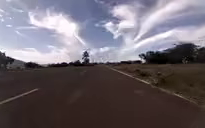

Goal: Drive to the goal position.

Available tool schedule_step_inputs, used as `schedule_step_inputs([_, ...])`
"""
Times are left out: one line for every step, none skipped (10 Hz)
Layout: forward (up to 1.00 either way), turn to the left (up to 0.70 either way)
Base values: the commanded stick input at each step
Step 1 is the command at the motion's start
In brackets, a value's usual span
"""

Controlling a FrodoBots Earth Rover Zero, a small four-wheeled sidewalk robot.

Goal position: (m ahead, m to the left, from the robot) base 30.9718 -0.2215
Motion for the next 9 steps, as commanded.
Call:
schedule_step_inputs([0.70, 0.00])
schedule_step_inputs([0.70, 0.00])
schedule_step_inputs([0.70, 0.00])
schedule_step_inputs([0.70, 0.00])
schedule_step_inputs([0.85, 0.00])
schedule_step_inputs([0.85, 0.00])
schedule_step_inputs([0.85, 0.00])
schedule_step_inputs([0.85, 0.00])
schedule_step_inputs([0.85, 0.00])
